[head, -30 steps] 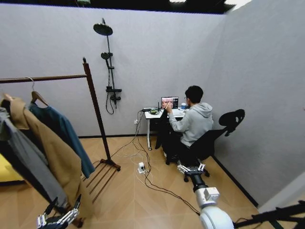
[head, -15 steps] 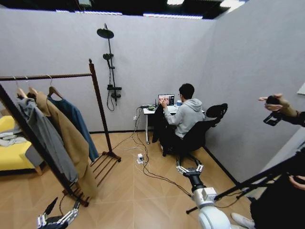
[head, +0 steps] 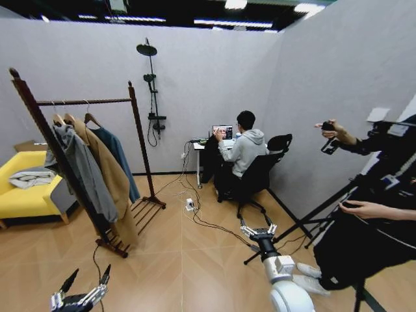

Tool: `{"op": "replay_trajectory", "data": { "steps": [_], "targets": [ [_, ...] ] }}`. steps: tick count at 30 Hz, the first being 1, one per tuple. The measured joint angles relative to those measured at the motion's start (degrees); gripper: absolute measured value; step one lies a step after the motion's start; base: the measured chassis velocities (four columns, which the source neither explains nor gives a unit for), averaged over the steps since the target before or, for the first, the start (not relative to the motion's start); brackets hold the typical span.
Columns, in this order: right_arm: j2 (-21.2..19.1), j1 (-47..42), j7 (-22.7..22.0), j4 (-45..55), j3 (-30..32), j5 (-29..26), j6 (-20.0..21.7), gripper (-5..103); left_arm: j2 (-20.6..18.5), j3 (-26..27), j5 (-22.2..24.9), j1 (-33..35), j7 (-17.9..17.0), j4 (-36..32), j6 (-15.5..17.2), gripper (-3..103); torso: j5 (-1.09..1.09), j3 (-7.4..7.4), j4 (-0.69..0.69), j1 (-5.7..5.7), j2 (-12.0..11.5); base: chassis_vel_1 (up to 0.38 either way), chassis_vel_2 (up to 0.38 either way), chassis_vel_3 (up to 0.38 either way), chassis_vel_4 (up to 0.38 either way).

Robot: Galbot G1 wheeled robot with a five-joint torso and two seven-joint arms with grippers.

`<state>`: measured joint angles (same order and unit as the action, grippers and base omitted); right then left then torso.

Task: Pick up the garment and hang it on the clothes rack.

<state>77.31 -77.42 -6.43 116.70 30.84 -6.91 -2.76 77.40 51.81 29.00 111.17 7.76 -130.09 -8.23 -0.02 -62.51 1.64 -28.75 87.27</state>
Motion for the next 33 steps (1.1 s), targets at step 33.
{"op": "replay_trajectory", "data": {
  "steps": [33],
  "targets": [
    [0.8, -0.2, 1.4, 0.3, -1.5, 0.1, -0.1, 100, 0.0, 0.0, 0.0, 0.0, 0.0, 0.0, 0.0, 100, 0.02, 0.01, 0.00, 0.02, 0.0, 0.037, -0.028, -0.037, 0.036]
  ]
}}
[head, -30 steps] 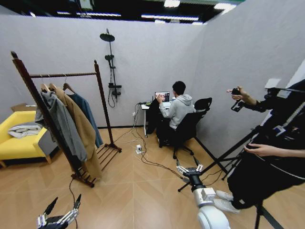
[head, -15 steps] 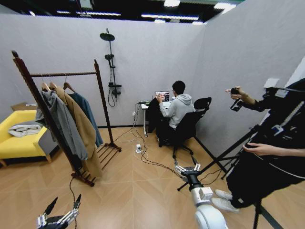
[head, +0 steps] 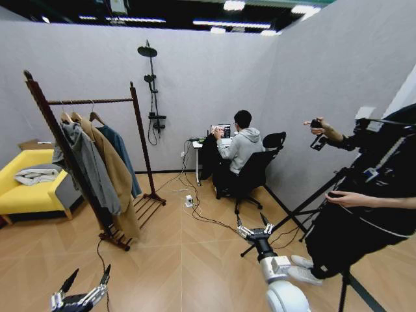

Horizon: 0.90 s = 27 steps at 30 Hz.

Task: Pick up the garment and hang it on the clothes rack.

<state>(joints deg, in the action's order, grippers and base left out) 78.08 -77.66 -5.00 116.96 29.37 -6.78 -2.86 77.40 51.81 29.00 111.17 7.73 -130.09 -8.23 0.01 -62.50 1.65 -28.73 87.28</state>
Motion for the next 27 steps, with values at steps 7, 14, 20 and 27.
{"op": "replay_trajectory", "data": {
  "steps": [7, 14, 20, 27],
  "targets": [
    [0.1, -0.4, 2.1, -0.3, 0.1, -0.7, -1.4, 100, 0.0, 0.0, 0.0, 0.0, 0.0, 0.0, 0.0, 100, -0.01, -0.02, 0.00, -0.04, 0.0, 0.035, -0.034, -0.034, 0.023],
    [0.2, 0.6, 0.4, -0.2, -0.9, -0.7, -3.3, 100, 0.0, 0.0, 0.0, 0.0, 0.0, 0.0, 0.0, 100, -0.01, -0.03, -0.01, -0.07, 0.0, 0.000, 0.000, 0.000, 0.000],
    [0.4, 0.7, 0.4, -0.7, -2.3, -0.2, -3.6, 100, 0.0, 0.0, 0.0, 0.0, 0.0, 0.0, 0.0, 100, 0.00, -0.02, 0.01, -0.05, 0.0, 0.000, 0.000, 0.000, 0.000],
    [0.2, 0.4, 0.5, 0.0, -2.7, 0.1, -3.6, 100, 0.0, 0.0, 0.0, 0.0, 0.0, 0.0, 0.0, 100, -0.02, -0.02, 0.00, -0.05, 0.0, 0.000, 0.000, 0.000, 0.000]
  ]
}}
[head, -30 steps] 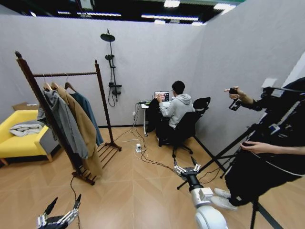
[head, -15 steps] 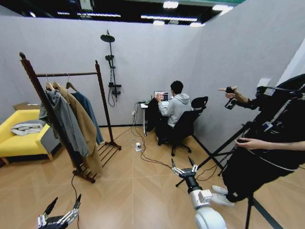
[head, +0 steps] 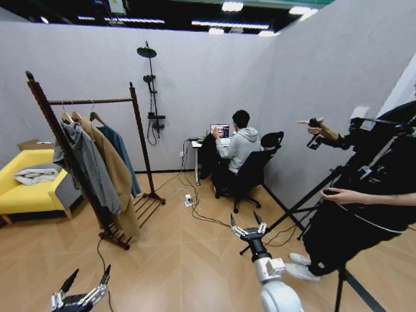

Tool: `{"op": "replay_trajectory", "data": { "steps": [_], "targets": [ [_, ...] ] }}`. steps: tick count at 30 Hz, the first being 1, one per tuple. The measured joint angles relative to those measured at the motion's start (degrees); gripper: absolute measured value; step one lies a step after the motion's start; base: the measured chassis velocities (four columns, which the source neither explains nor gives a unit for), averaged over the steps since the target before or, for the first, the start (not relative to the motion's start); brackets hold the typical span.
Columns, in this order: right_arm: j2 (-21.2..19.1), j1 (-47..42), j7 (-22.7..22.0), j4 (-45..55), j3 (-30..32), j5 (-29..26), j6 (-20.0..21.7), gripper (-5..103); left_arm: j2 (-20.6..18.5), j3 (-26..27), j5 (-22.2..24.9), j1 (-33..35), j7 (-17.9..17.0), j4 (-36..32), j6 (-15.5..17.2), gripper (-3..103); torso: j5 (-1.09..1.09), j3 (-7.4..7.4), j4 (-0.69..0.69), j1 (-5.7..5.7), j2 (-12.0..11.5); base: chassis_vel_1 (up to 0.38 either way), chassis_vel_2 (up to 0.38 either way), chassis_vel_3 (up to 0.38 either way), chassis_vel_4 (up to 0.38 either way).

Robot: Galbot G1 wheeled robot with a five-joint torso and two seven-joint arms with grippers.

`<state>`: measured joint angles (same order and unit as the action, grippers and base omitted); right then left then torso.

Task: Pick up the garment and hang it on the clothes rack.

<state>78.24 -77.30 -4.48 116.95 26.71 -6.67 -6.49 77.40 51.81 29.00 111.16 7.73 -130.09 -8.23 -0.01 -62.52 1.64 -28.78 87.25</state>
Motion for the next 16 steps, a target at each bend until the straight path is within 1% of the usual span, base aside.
{"op": "replay_trajectory", "data": {
  "steps": [16],
  "targets": [
    [-0.3, -0.3, -0.3, 0.3, 0.1, 0.2, 0.6, 100, 0.0, 0.0, 0.0, 0.0, 0.0, 0.0, 0.0, 100, 0.01, 0.00, 0.00, 0.00, 0.0, 0.000, 0.000, 0.000, 0.000]
  ]
}}
